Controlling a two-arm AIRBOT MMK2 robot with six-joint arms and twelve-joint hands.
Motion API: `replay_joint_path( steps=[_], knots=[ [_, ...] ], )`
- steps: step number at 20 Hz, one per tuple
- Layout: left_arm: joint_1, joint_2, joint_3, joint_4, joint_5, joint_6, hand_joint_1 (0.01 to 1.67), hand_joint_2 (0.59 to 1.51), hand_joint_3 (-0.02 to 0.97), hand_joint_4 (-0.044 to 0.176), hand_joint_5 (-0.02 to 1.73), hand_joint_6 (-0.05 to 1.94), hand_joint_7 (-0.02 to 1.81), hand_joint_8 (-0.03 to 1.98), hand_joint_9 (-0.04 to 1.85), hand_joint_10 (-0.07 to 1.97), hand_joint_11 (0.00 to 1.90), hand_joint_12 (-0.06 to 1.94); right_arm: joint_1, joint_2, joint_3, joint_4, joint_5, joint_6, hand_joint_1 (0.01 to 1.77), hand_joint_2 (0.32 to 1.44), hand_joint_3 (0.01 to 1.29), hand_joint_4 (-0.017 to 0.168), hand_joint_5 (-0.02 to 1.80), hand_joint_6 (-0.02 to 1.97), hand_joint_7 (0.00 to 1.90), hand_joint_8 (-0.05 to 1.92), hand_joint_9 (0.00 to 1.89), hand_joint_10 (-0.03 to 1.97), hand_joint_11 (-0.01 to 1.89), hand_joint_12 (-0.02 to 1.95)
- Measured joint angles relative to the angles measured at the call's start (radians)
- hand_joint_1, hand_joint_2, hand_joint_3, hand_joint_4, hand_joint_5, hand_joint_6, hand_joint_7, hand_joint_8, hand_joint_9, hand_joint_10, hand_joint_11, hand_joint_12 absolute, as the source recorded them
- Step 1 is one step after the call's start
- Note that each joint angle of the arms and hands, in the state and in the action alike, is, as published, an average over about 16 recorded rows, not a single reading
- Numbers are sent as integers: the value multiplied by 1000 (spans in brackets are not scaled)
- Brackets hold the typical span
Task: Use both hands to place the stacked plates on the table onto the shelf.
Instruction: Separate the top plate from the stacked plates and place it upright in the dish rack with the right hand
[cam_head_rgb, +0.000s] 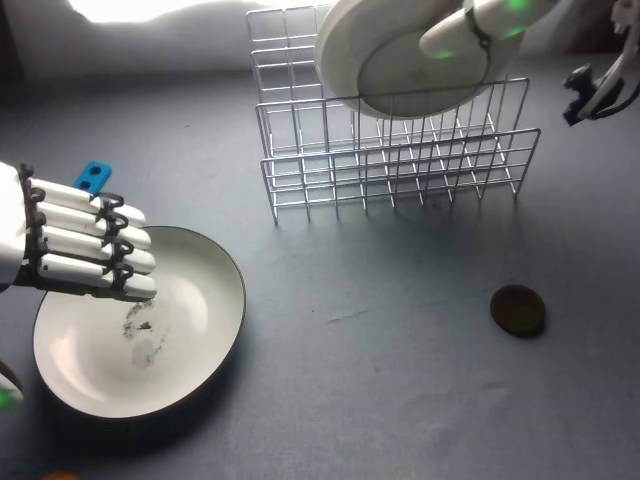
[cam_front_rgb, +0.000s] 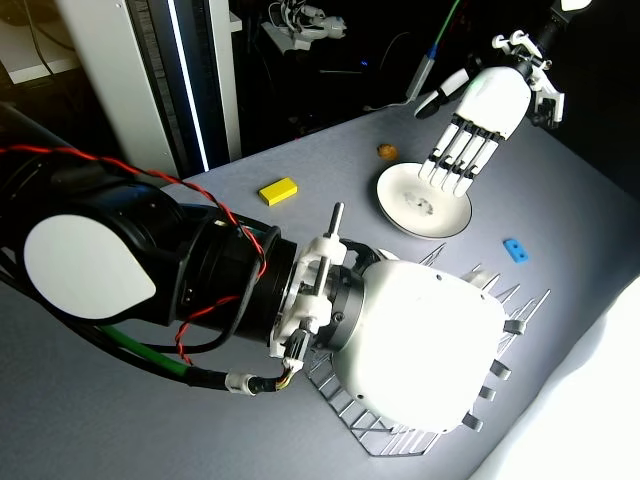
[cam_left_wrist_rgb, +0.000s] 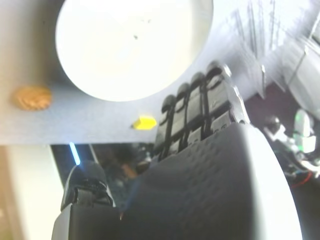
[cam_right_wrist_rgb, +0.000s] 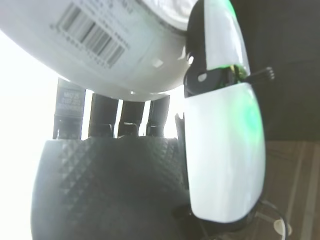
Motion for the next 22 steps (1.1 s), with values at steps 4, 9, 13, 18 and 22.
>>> replay_joint_path(
  steps=[4, 9, 13, 18, 22],
  knots=[
    [61, -18, 23, -40, 14, 1, 16, 1141, 14, 0, 56, 18, 49, -1, 22, 7, 16, 11, -18, -17, 21, 13, 0, 0, 1279, 951, 11, -6, 1019, 811, 1184, 610, 1256, 335, 928, 982],
    [144, -47, 71, -106, 19, 8, 17, 1137, 14, -2, 55, 18, 46, -1, 20, 7, 17, 10, -37, -31, 37, 23, 3, -1, 1291, 966, 11, -9, 978, 880, 1142, 633, 1231, 325, 908, 1004],
    [194, -69, 114, -152, 19, 14, 16, 1135, 14, -2, 53, 18, 40, -1, 19, 6, 18, 9, -48, -37, 43, 27, 5, -1, 1271, 991, 11, -9, 930, 934, 1095, 547, 1234, 118, 869, 1041],
    [229, -88, 158, -195, 14, 27, 16, 1133, 14, -3, 53, 18, 36, -1, 21, 7, 19, 9, -54, -40, 44, 31, 13, -1, 1216, 1024, 11, -8, 898, 693, 1060, 336, 1173, 63, 794, 1092],
    [237, -95, 183, -210, 5, 43, 16, 1130, 14, -3, 55, 18, 41, -2, 20, 6, 19, 10, -54, -41, 44, 33, 20, -2, 1172, 1045, 10, -8, 881, 478, 1035, 151, 1107, 34, 734, 1123]
  ],
)
